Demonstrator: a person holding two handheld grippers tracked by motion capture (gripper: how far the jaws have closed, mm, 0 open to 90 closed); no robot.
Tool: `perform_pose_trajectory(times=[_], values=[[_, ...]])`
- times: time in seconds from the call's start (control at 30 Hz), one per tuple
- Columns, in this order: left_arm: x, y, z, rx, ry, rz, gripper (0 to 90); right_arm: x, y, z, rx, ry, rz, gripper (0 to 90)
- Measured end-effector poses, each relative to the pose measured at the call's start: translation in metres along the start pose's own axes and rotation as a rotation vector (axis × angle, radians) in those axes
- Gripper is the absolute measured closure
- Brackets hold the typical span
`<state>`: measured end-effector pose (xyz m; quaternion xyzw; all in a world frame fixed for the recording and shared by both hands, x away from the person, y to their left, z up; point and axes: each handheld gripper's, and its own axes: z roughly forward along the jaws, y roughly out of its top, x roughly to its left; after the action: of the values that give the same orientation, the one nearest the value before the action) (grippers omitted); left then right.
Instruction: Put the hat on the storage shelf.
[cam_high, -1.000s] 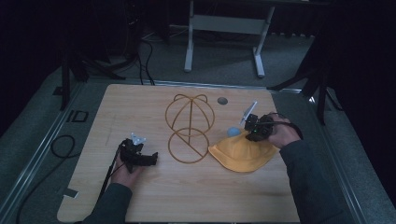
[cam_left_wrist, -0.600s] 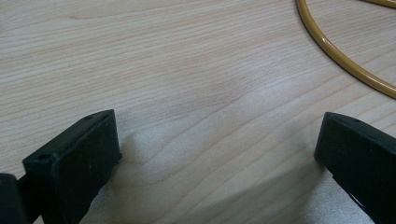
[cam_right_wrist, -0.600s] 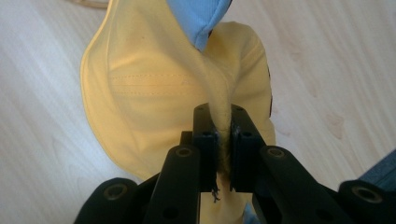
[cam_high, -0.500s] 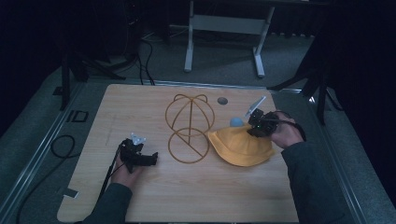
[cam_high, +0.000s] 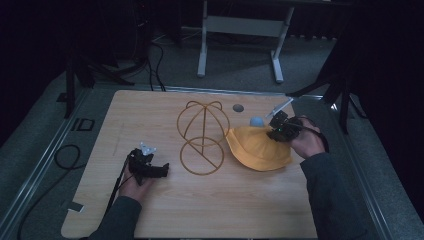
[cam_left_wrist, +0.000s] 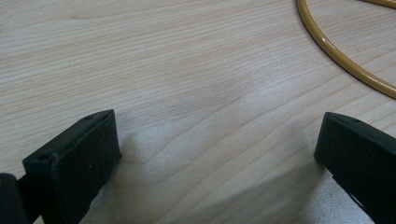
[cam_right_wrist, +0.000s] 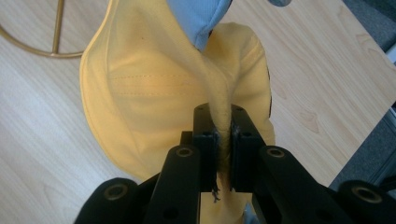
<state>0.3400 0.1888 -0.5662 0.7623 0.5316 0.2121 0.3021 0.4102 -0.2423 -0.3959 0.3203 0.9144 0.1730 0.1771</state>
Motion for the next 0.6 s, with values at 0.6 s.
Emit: perform_pose_trajectory(times=[0.6], values=[[0.0,0.0,0.0,0.0,-0.001,-0.001,0.1,-0.008,0.002,-0.014,-0.118,-0.029,0.11,84.0]])
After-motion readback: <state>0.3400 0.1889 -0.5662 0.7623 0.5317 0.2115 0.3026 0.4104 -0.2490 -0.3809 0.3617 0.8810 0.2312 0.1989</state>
